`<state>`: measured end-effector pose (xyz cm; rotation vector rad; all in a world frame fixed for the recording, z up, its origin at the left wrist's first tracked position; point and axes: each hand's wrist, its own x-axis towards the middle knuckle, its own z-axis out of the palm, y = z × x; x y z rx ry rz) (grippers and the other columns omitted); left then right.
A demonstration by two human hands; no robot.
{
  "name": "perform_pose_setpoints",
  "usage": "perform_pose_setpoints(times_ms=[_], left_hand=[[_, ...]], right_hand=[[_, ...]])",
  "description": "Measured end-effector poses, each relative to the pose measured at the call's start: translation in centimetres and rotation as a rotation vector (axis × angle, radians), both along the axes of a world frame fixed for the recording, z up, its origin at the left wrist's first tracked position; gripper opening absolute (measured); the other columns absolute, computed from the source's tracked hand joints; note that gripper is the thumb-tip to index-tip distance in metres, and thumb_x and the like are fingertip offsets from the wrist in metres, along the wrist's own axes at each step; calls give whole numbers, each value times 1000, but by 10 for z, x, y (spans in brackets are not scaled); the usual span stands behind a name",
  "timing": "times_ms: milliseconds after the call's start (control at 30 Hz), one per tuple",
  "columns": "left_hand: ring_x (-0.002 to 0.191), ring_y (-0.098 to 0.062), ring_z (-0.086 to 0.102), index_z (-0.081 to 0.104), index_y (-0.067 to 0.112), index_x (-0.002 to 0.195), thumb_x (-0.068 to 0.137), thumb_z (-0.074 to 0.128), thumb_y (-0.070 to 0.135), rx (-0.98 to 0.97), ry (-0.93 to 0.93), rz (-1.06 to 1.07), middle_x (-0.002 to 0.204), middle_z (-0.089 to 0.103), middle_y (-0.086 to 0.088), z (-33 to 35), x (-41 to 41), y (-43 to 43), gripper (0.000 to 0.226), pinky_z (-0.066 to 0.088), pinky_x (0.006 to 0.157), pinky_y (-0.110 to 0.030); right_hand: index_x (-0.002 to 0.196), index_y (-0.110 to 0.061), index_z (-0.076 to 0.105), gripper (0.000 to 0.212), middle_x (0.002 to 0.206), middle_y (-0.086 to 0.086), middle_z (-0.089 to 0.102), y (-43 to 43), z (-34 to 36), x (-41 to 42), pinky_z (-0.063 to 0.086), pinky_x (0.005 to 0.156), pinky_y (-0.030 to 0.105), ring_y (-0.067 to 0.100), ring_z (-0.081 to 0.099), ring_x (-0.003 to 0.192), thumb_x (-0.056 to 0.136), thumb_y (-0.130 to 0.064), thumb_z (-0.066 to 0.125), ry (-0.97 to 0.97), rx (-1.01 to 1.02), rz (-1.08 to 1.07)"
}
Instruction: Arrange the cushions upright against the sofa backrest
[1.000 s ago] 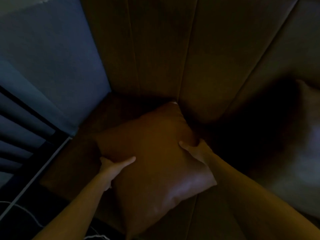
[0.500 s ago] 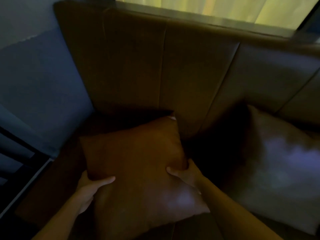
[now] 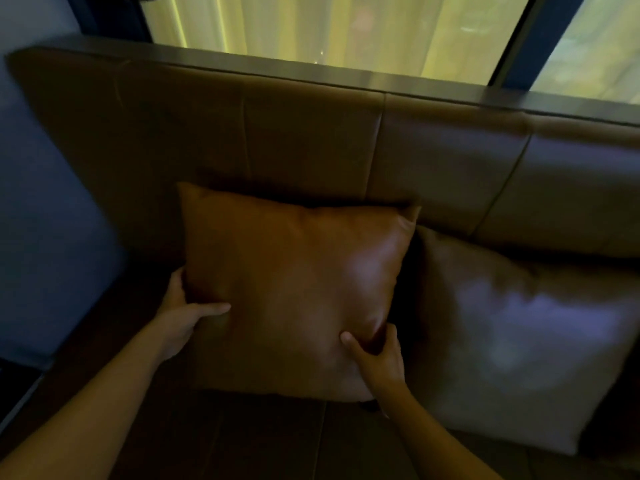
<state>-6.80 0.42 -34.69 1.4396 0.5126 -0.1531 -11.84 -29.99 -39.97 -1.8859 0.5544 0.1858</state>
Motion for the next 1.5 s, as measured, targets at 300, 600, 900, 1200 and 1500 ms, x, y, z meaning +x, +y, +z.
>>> perform_pose_setpoints(times_ms=[300, 600, 900, 1200, 1500], left_hand=[[135, -35, 39, 20, 38, 150, 69, 75, -7, 106, 128, -105, 151, 38, -8, -37, 23, -10, 108, 34, 108, -60], [136, -32, 38, 24, 36, 149, 71, 73, -8, 81, 111, -66, 151, 38, -4, -39, 22, -10, 102, 36, 107, -55], [130, -25, 41, 34, 31, 144, 75, 69, -12, 107, 13, 6, 140, 42, 2, -27, 26, -6, 88, 41, 102, -51], [139, -33, 34, 12, 32, 154, 85, 61, -5, 276, 159, -41, 155, 32, -10, -23, 30, -25, 92, 33, 110, -51], [136, -35, 38, 28, 31, 150, 88, 66, 24, 150, 78, 219, 154, 34, -7, 64, 61, -65, 73, 40, 103, -51]], right_hand=[[151, -25, 20, 92, 147, 14, 42, -8, -39, 5, 45, 104, 52, 39, 45, 131, 78, -52, 70, 212, 45, -11], [146, -23, 31, 79, 141, 10, 52, -6, -46, 3, 47, 103, 49, 34, 52, 126, 81, -43, 72, 146, 58, -28], [136, -16, 44, 62, 126, 3, 59, -2, -42, 4, 48, 97, 37, 27, 56, 120, 83, -33, 72, 38, 35, -60], [142, -16, 33, 77, 135, 12, 54, -11, -36, 22, 49, 100, 47, 33, 54, 124, 80, -34, 74, 160, 20, 17], [130, 2, 49, 64, 114, 13, 60, -29, 47, 68, 54, 89, 41, 34, 61, 112, 87, -43, 64, 95, -44, 58]])
